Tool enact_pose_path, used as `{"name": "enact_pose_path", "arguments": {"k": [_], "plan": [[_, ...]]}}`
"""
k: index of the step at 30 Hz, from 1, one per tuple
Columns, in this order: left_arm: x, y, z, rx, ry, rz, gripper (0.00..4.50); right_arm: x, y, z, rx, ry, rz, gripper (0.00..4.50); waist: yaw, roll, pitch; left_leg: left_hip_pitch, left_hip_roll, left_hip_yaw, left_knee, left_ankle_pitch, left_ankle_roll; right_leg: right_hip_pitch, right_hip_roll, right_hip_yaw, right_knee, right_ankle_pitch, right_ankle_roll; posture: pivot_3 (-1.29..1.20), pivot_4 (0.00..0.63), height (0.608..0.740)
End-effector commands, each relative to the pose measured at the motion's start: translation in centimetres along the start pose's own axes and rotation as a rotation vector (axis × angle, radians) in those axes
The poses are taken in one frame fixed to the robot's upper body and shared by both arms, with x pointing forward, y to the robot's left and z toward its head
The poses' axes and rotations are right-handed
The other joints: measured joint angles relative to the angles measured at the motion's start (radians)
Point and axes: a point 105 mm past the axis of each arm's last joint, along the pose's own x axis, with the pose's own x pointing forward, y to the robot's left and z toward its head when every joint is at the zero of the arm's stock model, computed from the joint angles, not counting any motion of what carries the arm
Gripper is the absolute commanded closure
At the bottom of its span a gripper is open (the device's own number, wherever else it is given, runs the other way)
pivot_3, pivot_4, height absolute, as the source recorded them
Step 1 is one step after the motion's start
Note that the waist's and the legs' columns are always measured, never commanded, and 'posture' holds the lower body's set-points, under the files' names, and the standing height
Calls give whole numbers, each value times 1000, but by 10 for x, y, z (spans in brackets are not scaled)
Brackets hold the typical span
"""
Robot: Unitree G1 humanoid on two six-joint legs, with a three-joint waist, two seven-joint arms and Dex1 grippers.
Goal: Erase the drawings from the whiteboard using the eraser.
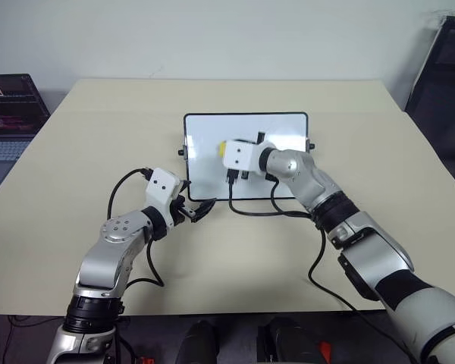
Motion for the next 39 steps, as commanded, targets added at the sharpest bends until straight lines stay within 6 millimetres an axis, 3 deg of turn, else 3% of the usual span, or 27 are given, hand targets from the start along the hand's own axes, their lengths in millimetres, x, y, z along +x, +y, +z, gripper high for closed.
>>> {"name": "enact_pose_path", "arguments": {"k": [1, 4, 9, 12, 16, 20, 28, 31, 36, 39], "plan": [[1, -7, 18, 35, -50, -11, 0, 5, 3, 15, 27, -50, 23, 3304, 0, 0, 0, 0, 0, 0, 0, 0, 0, 0, 0, 0, 0, 0, 0, 0, 150, 740], [1, -8, 21, 36, -52, -13, 0, 8, 23, 22, 64, -69, 138, 3304, -1, 0, 0, -1, 0, 0, 0, 0, 0, -1, 0, 0, 0, 0, 0, 0, 150, 740], [1, -8, 24, 37, -52, -11, 0, 5, 40, 10, 111, -8, 251, 3304, -1, 0, 0, -1, 0, 0, 0, 0, 0, -1, 0, 0, 0, 0, 0, 0, 150, 740], [1, -8, 25, 37, -52, -11, 0, 6, 31, 9, 111, -3, 198, 3304, -1, 0, 0, -1, 0, 0, 0, 0, 0, -1, 0, 0, 0, 0, 0, 0, 150, 740], [2, -9, 26, 36, -53, -14, 0, 9, 5, 9, 104, -8, 47, 3304, -1, 0, 0, -1, 0, 0, 0, 0, 0, -1, 0, 0, 1, 0, 0, 0, 150, 740], [2, -9, 27, 36, -55, -17, 0, 9, 3, 8, 108, -6, 29, 3304, -1, 0, 0, -1, 0, 0, 1, 0, 0, -1, 0, 0, 1, 0, 0, 0, 150, 740], [2, -11, 29, 34, -60, -18, 0, 0, 45, -12, 127, 68, 253, 3304, -1, 0, 0, 0, 0, 0, 0, 0, 0, 0, 0, 0, 1, 0, 0, 0, 150, 740], [2, -10, 29, 33, -60, -17, 0, -4, 51, -10, 96, 65, 297, 3304, -1, 0, 0, 1, 0, 0, 0, 0, 0, 0, 0, 0, 1, 0, 0, 0, 150, 740], [4, -12, 29, 31, -61, -23, 0, 0, 33, -1, 81, 25, 199, 3304, -1, 0, 0, 1, 0, 0, 1, 0, 0, 1, 0, 0, 2, 0, 0, 0, 150, 740], [4, -12, 30, 31, -65, -25, 0, -3, 15, 8, 173, -33, 102, 3304, -1, 0, 0, 1, 0, -1, 1, 0, 0, 0, 0, 0, 2, 0, 0, 0, 150, 740]]}}
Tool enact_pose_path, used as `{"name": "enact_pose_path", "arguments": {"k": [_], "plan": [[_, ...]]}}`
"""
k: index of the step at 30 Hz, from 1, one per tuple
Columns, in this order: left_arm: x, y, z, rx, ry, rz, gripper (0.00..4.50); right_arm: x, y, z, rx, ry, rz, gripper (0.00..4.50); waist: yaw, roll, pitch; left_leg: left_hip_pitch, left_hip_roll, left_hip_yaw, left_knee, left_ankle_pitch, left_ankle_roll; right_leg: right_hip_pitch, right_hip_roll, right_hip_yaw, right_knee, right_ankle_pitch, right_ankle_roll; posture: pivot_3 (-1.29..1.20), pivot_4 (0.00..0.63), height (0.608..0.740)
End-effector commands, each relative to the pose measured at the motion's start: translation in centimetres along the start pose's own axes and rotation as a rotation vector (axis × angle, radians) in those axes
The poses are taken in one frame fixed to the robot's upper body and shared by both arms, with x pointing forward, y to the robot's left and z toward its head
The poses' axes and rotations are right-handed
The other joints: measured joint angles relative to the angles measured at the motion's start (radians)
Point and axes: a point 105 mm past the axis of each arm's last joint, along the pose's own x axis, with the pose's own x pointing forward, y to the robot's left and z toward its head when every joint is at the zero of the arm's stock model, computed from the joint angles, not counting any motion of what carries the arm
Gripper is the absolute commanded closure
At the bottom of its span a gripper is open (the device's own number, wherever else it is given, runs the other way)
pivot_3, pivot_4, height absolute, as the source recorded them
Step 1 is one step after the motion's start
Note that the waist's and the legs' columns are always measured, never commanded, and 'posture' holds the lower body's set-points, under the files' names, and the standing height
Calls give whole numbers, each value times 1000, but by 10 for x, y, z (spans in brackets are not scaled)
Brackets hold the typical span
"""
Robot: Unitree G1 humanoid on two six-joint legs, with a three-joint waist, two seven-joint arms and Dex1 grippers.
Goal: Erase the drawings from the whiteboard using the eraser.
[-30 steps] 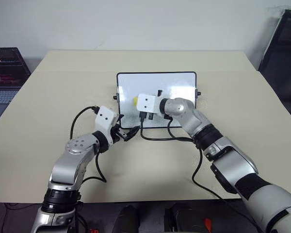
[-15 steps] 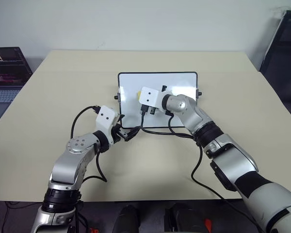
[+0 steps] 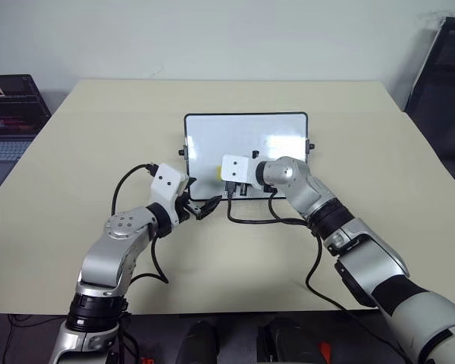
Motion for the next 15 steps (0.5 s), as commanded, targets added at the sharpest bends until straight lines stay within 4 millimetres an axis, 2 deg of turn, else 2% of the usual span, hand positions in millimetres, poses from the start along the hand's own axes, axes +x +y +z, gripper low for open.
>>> {"name": "enact_pose_path", "arguments": {"k": [1, 5, 9, 12, 15], "plan": [[0, -3, 17, 32, -58, -8, 0, -12, -29, 15, 79, -87, -135, 3304, 0, 0, 0, 0, 0, 0, 0, 0, 0, 0, 0, 0, 0, 0, 0, 0, 150, 740], [0, -3, 23, 27, -88, -18, 0, -41, -37, 12, 344, -173, -199, 3305, 6, 0, 0, -2, 0, -1, -1, 0, 0, 0, 0, -1, -2, 0, 0, 0, 150, 740], [1, -5, 27, 31, -116, -33, 0, -64, -35, 4, 428, -171, -232, 3305, 12, 0, 0, -3, 0, 0, -1, 0, 0, -1, 0, 0, -4, 0, 0, 0, 150, 740], [4, -13, 37, 68, -147, -91, 0, -110, -27, -28, 561, -102, -344, 3305, 24, 0, 0, -3, 0, -1, -1, 0, 0, 0, 0, -1, -5, 0, 0, 0, 150, 740], [8, -22, 40, 98, -147, -154, 0, -139, -10, -45, 660, -35, -415, 3305, 30, 0, 0, -4, 0, -2, -2, 0, 0, 1, 0, -2, -8, 0, 0, 0, 150, 740]]}}
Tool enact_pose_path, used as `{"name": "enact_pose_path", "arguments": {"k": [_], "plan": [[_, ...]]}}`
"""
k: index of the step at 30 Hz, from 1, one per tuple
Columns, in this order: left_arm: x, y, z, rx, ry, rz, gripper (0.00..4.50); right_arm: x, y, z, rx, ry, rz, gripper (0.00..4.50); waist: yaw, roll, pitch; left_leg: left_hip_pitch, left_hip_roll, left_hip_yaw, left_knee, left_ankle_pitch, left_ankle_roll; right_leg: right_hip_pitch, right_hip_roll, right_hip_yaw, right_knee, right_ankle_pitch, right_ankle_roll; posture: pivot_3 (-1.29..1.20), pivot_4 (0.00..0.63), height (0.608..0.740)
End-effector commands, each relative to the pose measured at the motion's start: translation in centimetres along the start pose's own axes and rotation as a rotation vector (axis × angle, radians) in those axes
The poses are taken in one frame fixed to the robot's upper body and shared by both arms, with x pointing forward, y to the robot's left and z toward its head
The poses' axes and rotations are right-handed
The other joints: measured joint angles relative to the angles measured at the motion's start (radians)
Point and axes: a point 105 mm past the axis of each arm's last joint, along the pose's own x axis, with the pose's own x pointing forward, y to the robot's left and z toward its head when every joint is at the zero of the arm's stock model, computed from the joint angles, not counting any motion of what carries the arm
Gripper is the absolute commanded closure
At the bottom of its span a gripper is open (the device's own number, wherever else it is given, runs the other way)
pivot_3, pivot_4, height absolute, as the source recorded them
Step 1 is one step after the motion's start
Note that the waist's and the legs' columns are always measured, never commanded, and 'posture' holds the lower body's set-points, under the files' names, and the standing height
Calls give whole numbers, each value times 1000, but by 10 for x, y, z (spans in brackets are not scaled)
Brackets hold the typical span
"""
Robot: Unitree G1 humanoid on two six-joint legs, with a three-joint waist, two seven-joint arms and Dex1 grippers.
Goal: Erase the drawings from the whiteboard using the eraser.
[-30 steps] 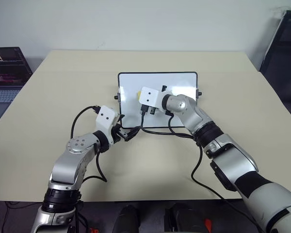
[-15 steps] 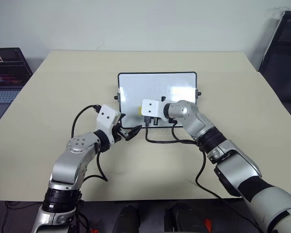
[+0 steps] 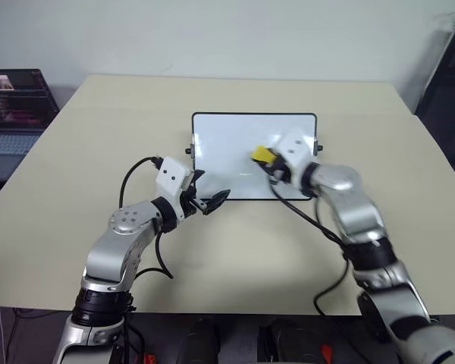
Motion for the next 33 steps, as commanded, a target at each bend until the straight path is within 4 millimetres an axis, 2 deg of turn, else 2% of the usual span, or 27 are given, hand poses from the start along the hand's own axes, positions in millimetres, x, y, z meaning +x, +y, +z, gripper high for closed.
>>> {"name": "enact_pose_path", "arguments": {"k": [1, 5, 10, 15, 18, 26, 32, 33], "plan": [[7, -14, 18, 67, -54, -101, 0, -37, -11, 1, 70, -1, -121, 3305, -1, 0, 0, 0, 0, 1, 0, 0, 0, 0, 0, 1, 0, 0, 0, 0, 150, 740], [19, -26, 22, 94, -51, -215, 0, -72, -17, -30, 167, 98, -266, 3305, -6, 0, 0, 1, 0, 2, 0, 0, 0, 0, 0, 2, -1, 0, 0, 0, 150, 740], [40, -50, 25, 162, -47, -395, 0, -91, -14, -65, 233, 218, -341, 3305, -8, 0, 0, 2, -1, 3, 0, 0, 0, 1, 2, 3, 0, 0, 0, 0, 150, 740], [57, -77, 23, 236, -23, -555, 0, -98, -20, -86, 313, 262, -431, 3305, -8, 0, 0, 1, -2, 4, 0, 0, 0, 1, 2, 5, -1, 0, 0, 0, 150, 740], [62, -84, 20, 271, -10, -594, 0, -100, -23, -94, 322, 283, -460, 3305, -8, 0, 0, 1, -1, 4, 0, 0, 0, 1, 2, 5, -1, 0, 0, 0, 150, 740], [66, -93, 14, 331, 3, -643, 0, -98, -26, -98, 368, 272, -477, 3305, -7, 0, 0, 1, -2, 4, 0, 0, 0, 1, 2, 5, -2, 0, 0, 0, 150, 740], [62, -97, 6, 370, 17, -661, 0, -96, -38, -102, 414, 254, -533, 1403, -7, 0, 0, 1, -1, 4, 0, 0, 0, 1, 2, 5, -2, 0, 0, 0, 150, 740], [61, -97, 5, 375, 18, -662, 0, -95, -39, -102, 420, 253, -536, 1332, -7, 0, 0, 1, -1, 4, 0, 0, 0, 1, 2, 5, -2, 0, 0, 0, 150, 740]]}}
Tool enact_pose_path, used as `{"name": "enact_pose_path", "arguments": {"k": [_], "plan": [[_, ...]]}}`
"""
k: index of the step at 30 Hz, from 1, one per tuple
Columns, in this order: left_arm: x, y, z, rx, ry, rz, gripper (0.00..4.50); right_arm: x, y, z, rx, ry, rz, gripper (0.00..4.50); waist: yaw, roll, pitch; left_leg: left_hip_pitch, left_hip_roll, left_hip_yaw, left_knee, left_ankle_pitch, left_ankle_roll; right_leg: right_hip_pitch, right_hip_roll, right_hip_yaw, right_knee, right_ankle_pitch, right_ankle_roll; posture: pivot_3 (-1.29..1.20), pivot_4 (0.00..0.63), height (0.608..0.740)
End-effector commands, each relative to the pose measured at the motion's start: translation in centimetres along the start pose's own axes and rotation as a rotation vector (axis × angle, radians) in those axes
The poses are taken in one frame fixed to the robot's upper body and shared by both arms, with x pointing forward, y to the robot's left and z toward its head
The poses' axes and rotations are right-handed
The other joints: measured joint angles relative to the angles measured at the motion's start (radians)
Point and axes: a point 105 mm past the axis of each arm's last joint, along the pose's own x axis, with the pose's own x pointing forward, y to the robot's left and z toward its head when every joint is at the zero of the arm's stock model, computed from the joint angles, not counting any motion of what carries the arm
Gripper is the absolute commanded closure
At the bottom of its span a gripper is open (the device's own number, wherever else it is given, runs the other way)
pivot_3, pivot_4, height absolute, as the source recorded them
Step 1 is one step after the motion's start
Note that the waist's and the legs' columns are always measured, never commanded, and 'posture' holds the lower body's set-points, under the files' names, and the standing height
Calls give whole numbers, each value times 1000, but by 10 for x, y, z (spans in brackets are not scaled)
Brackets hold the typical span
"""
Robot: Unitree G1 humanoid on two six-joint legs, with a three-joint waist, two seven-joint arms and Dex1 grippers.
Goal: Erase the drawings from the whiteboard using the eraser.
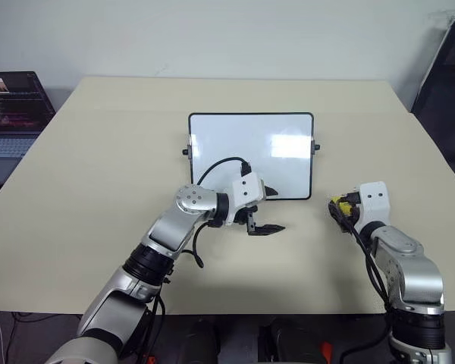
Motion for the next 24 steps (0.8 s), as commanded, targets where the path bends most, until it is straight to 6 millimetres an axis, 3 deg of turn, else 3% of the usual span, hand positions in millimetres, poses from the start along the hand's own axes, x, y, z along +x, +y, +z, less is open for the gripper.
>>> {"name": "enact_pose_path", "arguments": {"k": [1, 5, 9, 12, 16, 19, 24], "plan": [[1, -4, 6, 60, -13, -9, 0, 0, -9, 11, 18, -52, -31, 912, 1, 0, 0, 0, 0, 0, 0, 0, 0, 0, 0, 0, 0, 0, 0, 0, 150, 740], [-2, -5, 4, 51, -18, 26, 0, -1, -11, 23, 68, -108, -32, 65, 0, 0, 0, 0, 0, 0, 0, 0, 0, 0, 0, 0, 0, 0, 0, 0, 150, 740], [-21, 8, 3, -40, -68, 212, 0, -17, 6, 60, 64, -280, 63, 65, -2, 1, 0, 0, 0, 0, 0, 0, 0, 0, 0, 0, 0, 0, 0, 0, 150, 740], [-47, 13, 2, -165, -128, 374, 0, -35, 29, 73, 12, -348, 179, 65, -4, 1, 0, 0, 2, -1, 0, 0, 0, 0, 0, -1, 0, 0, 0, 0, 150, 740], [-76, 13, -3, -301, -174, 589, 0, -51, 49, 65, -50, -354, 247, 65, 1, 1, 0, -1, 2, -2, 0, 0, 0, 1, 0, -1, -2, 0, 0, 0, 150, 740], [-108, 5, -23, -449, -183, 870, 0, -59, 56, 51, -158, -430, 173, 65, 3, 0, 0, -1, 1, -1, 0, 0, 1, 2, -2, -1, -3, 0, 0, 0, 150, 740], [-127, -14, -38, -509, -149, 1067, 0, -70, 46, 14, -77, -450, 96, 65, 8, 0, -1, 0, 1, -2, 0, -1, 1, 3, -2, -2, -5, 0, 0, 0, 150, 740]]}}
